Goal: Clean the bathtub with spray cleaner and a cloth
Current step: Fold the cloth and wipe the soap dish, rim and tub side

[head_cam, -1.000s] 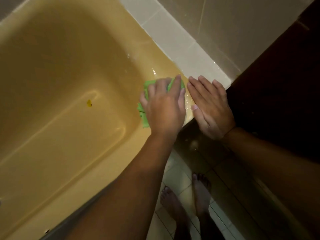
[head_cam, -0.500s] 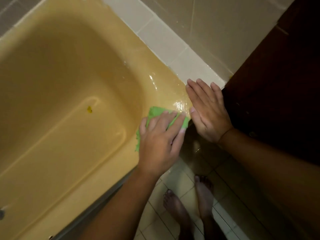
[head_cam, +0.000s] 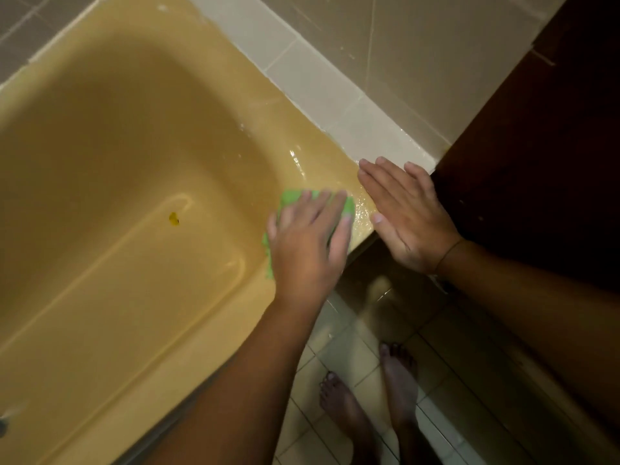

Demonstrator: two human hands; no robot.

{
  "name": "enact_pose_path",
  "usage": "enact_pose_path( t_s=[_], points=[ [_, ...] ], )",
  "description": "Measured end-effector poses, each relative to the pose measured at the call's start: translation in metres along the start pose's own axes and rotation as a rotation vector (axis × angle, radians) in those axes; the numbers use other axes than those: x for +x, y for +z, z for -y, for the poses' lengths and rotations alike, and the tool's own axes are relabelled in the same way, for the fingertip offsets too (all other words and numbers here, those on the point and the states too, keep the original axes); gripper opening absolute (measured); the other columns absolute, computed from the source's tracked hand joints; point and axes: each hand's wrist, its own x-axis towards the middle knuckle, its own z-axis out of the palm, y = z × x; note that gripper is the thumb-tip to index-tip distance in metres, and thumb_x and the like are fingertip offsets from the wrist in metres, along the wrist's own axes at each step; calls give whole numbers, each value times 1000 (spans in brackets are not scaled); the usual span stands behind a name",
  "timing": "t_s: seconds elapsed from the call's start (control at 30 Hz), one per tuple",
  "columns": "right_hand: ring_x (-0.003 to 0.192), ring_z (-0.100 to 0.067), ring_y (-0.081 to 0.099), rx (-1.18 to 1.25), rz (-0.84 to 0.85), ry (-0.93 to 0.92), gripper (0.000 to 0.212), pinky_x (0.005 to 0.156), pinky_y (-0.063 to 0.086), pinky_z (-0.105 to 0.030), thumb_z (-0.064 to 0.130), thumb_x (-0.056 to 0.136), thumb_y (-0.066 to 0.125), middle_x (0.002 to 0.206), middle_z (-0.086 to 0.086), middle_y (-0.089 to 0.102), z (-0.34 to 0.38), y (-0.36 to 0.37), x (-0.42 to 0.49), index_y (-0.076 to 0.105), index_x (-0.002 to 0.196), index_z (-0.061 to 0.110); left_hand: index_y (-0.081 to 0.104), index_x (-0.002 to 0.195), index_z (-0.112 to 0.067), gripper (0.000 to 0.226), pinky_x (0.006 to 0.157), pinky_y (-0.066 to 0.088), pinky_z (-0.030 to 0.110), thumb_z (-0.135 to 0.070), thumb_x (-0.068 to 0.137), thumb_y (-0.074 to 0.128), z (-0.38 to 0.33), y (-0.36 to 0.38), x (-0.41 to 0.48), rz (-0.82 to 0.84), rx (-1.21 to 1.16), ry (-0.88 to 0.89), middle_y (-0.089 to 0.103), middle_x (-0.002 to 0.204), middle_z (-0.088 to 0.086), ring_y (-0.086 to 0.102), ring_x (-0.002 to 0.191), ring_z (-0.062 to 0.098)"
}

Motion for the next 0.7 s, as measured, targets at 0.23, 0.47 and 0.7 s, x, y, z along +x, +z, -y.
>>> enact_pose_path(
  t_s=[0.23, 0.47, 0.7],
  points=[
    [159, -29, 16, -18, 23, 27, 63, 127, 14, -57, 32, 107, 21, 171, -14, 20, -3, -4, -2, 24, 162, 0, 61, 142, -31, 42, 113, 23, 45, -41, 104, 47, -17, -4, -27, 24, 16, 63, 61, 144, -9, 47, 140, 18],
    [159, -30, 15, -10, 14, 28, 64, 127, 16, -58, 35, 109, 16, 171, -16, 19, -7, -2, -3, 22, 162, -1, 69, 133, -25, 38, 105, 35, 50, -37, 103, 49, -35, 19, 42, -84, 111, -32, 69, 131, -6, 57, 128, 24],
    [159, -30, 15, -30, -18, 93, 63, 128, 12, -57, 33, 107, 23, 171, -12, 20, 0, 0, -4, 22, 163, 3, 66, 137, -32, 37, 110, 31, 48, -43, 103, 57, -4, -6, -39, 36, -14, 153, 65, 139, -11, 53, 136, 17]
  ],
)
